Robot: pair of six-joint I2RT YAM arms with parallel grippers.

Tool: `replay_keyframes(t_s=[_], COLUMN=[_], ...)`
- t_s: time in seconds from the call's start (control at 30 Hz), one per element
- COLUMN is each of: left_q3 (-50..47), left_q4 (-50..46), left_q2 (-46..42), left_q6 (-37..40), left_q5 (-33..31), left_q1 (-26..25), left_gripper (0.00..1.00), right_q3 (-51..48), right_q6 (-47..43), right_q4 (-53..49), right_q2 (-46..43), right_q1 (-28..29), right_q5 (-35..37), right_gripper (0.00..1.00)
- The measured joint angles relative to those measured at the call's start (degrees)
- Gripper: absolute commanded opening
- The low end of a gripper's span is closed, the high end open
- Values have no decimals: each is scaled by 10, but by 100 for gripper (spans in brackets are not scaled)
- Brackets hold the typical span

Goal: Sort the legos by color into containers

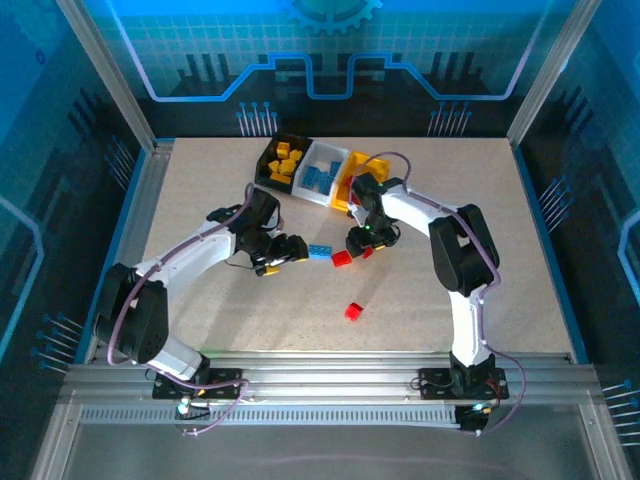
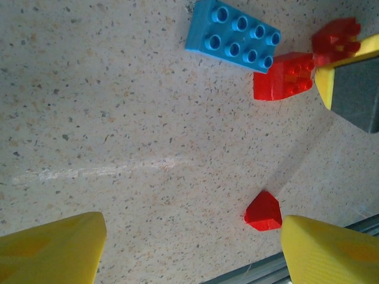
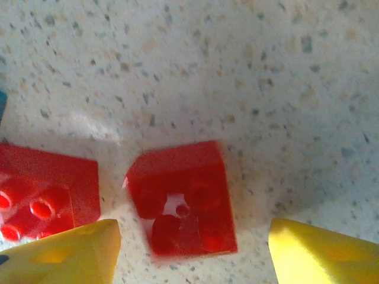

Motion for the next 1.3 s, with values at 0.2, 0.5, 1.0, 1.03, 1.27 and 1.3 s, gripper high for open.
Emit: replay_keyframes(t_s=[0.2, 0.5, 1.0, 1.03, 1.27, 1.3], left_q3=[-4, -4, 6, 7, 7, 7], left_q4=[-2, -2, 3, 3, 2, 2], left_q2=[-2, 10, 34, 34, 34, 34], left_q6=[0, 0, -7, -10, -15, -15], left_q5=[0, 0, 0, 0, 0, 0], left_q1=[0, 0, -2, -2, -6, -6], left_gripper=[78, 78, 79, 79, 79, 79], right_q3=[21, 21, 72, 81, 196, 212], right_q6=[-3, -8, 82, 103, 208, 216], right_q4=[-6, -6, 12, 22, 69, 70], right_q2=[20, 21, -57, -54, 48, 65], right_q1=[6, 6, -100, -115, -159, -159], right_q5=[11, 18, -160, -181, -258, -263], right_gripper=[53, 38, 41, 41, 51, 52])
